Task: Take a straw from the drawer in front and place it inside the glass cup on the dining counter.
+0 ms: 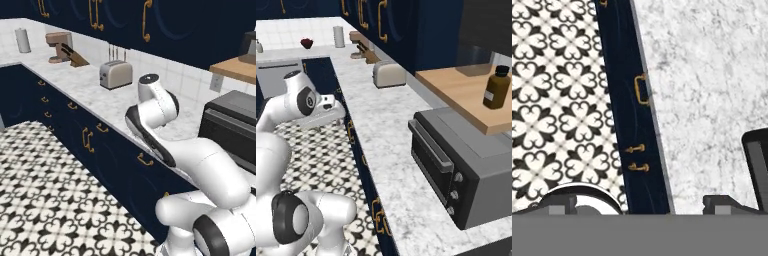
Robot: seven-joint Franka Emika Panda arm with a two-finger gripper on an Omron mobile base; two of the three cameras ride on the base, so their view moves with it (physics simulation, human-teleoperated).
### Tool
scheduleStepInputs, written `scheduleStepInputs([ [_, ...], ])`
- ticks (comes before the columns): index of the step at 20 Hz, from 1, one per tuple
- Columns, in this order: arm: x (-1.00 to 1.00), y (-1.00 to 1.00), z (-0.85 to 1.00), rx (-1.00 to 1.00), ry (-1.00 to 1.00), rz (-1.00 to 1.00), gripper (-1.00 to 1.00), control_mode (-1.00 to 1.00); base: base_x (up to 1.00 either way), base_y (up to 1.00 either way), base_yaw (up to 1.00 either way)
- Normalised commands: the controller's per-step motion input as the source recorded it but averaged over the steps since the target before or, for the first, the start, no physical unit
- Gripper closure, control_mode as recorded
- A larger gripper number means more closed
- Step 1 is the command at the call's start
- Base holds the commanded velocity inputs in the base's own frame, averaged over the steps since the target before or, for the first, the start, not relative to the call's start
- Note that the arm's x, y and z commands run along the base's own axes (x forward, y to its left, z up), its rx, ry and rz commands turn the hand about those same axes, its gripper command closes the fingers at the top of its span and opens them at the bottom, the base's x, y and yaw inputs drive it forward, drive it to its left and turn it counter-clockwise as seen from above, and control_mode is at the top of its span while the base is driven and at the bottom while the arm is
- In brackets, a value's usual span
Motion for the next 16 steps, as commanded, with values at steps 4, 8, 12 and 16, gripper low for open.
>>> scheduleStepInputs([
  [4,0.23,0.76,-0.80,-0.38,0.00,-0.06,-1.00,-1.00,0.00,0.00,0.00],
  [8,0.15,0.63,-0.76,-0.40,0.00,-0.05,-1.00,-1.00,0.00,0.00,0.00],
  [12,0.18,0.14,-0.67,-0.35,0.00,-0.10,-1.00,-1.00,0.00,0.00,0.00],
  [16,0.42,-0.09,-0.70,-0.27,-0.03,-0.16,-1.00,-1.00,0.00,0.00,0.00],
])
